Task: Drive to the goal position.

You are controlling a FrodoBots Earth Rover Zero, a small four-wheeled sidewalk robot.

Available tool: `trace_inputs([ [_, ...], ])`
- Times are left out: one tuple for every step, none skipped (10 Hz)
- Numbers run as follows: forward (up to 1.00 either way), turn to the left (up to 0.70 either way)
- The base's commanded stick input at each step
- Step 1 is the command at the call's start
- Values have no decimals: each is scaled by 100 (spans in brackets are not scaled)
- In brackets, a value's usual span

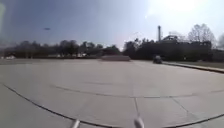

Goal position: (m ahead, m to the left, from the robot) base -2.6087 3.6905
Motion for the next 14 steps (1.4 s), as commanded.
trace_inputs([
  [100, -35],
  [100, -40],
  [100, -40],
  [100, -4],
  [100, -2],
  [100, 0],
  [100, 0],
  [100, 0],
  [100, -14],
  [100, -26],
  [100, -37],
  [100, -34],
  [100, -1],
  [100, 0],
])
